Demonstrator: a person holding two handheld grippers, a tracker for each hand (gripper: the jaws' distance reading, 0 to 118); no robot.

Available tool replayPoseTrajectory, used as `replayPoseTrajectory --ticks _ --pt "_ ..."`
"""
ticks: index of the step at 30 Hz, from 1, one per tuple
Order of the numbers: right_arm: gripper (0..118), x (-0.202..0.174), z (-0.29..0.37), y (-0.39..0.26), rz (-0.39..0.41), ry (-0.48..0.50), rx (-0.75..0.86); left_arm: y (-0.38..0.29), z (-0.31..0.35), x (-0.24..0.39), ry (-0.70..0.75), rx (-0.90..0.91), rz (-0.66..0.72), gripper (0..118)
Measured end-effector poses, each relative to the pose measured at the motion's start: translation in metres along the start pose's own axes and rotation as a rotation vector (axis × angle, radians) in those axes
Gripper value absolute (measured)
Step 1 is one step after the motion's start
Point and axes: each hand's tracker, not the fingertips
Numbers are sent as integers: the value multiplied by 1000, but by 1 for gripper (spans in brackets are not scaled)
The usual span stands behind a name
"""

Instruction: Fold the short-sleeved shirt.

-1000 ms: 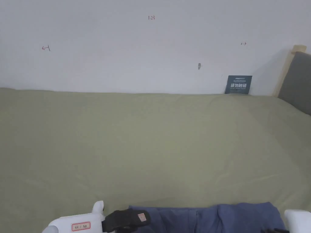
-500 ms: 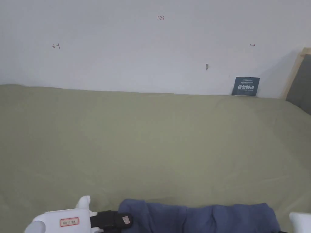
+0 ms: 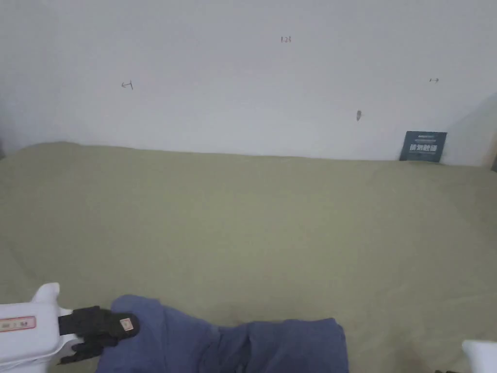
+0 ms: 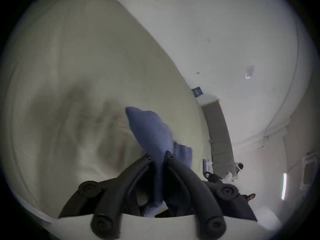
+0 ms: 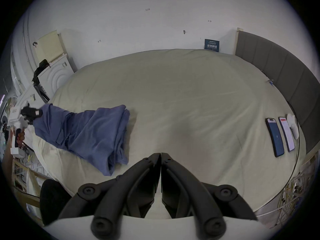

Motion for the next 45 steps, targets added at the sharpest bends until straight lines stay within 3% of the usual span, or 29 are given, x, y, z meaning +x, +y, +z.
replayPoseTrajectory --ticks 8,15,16,17,18,19,20,26,30,31,36,38,40,42,45 --pt "7 12 8 -5 -13 0 8 -34 -124 106 -166 -181 -143 9" --pt "7 25 7 -9 -36 -7 -3 -71 -225 110 -185 -307 -114 11" --pt "7 25 6 -10 -34 -8 -5 -74 -232 108 -183 -320 -111 18" --pt "7 25 4 -10 -31 -9 -8 -76 -238 105 -184 -330 -90 37" --pt "7 25 2 -10 -26 -7 -14 -79 -242 99 -213 -335 -69 78" --pt "7 25 1 -10 -26 -7 -19 -81 -242 96 -245 -345 -44 103" --pt "7 24 -1 -11 -26 -6 -22 -83 -242 93 -251 -342 -34 109" --pt "7 22 -6 -14 -18 5 -41 -81 -217 74 -314 -231 -20 101" --pt "7 21 -4 -15 -17 10 -40 -92 -226 81 -323 -257 -62 39" --pt "7 21 -4 -15 -18 11 -38 -97 -231 85 -308 -259 -83 32" --pt "7 22 0 -18 -11 -2 -26 -128 -278 99 -263 -384 -156 28" --pt "7 25 1 -19 -18 -5 -27 -147 -295 94 -151 -442 -196 12" --pt "7 28 1 -19 -28 -7 -29 -166 -305 81 -61 -495 -231 3" --pt "7 29 2 -18 -31 -9 -24 -175 -299 70 -149 -499 -174 1" --pt "7 28 2 -13 -38 -9 -15 -171 -279 74 -156 -482 -170 1"
